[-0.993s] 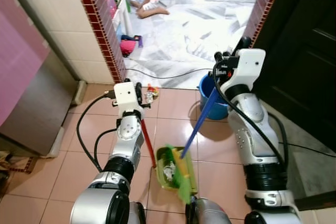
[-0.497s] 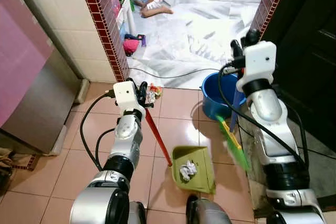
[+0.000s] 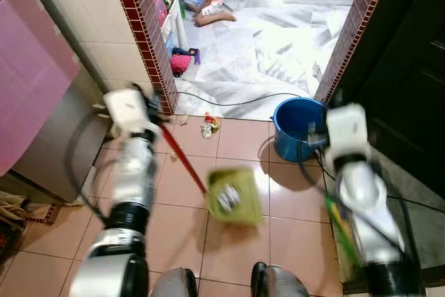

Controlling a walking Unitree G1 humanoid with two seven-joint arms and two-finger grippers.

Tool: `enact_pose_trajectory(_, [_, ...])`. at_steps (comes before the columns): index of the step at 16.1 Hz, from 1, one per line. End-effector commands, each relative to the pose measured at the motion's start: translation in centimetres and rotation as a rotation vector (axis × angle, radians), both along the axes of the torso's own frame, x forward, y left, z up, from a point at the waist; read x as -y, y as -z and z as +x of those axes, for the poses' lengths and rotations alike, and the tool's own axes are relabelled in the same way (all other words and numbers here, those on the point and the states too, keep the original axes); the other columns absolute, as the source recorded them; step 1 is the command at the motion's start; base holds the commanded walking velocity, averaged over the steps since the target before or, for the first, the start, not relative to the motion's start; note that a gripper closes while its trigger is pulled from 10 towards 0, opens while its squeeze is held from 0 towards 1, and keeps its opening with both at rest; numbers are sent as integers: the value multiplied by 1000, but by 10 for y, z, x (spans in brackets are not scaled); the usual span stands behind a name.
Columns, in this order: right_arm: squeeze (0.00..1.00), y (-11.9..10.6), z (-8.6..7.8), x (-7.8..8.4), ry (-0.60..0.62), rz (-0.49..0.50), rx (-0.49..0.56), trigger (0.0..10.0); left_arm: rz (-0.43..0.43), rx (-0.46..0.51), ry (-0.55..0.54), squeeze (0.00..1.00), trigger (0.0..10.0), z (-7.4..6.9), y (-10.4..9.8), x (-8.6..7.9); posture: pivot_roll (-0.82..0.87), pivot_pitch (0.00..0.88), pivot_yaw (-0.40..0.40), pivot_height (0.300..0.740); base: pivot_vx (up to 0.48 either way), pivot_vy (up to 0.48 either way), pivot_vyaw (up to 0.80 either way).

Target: Sweep floor

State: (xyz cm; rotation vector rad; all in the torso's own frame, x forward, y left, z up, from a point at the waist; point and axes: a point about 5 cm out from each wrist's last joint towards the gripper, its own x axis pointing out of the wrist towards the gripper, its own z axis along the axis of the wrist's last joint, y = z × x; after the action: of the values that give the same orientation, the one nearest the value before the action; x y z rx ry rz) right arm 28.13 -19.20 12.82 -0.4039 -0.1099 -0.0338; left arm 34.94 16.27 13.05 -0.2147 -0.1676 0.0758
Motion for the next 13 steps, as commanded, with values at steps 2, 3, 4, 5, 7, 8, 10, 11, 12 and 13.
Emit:
enact_pose_trajectory(2, [0,-7,1,-6,-3,8,54,10000,14,58,8,0,10000,-2,-13,-2,-90,0,70,740,0,0,0])
enact_pose_trajectory(3, [0,-5,2,-8,0,-1,45,10000,25,55,27,0,10000,-4,-11,2,-78,0,40,740,0,0,-638])
enact_pose_trajectory(4, [0,-4,2,-9,2,-9,40,10000,32,52,41,0,10000,-5,-10,5,-73,0,36,740,0,0,-638])
enact_pose_trajectory(5, [0,-8,8,-14,-5,-14,35,10000,44,45,64,0,10000,-9,-7,14,-103,1,6,740,0,0,-800])
enact_pose_trajectory(7, [0,-9,7,-17,-20,-2,29,10000,32,30,71,0,10000,-13,-5,17,-106,4,27,740,0,0,-800])
enact_pose_trajectory(8, [0,-4,6,-17,-11,14,21,10000,21,-4,61,0,10000,-16,2,18,-106,0,48,740,0,0,-800])
enact_pose_trajectory(10, [0,-1,5,-19,1,32,26,10000,7,-56,42,0,10000,-23,14,15,-116,0,79,740,0,0,-800])
enact_pose_trajectory(11, [0,0,4,-18,11,38,37,10000,-7,-86,42,0,10000,-29,23,14,-135,0,120,740,0,0,-800])
enact_pose_trajectory(12, [0,3,4,-16,30,66,39,10000,-4,-112,55,0,10000,-33,30,15,-139,0,125,740,0,398,-619])
enact_pose_trajectory(13, [0,5,5,-15,37,77,32,10000,-4,-119,72,0,10000,-33,31,19,-138,0,128,740,0,480,0])
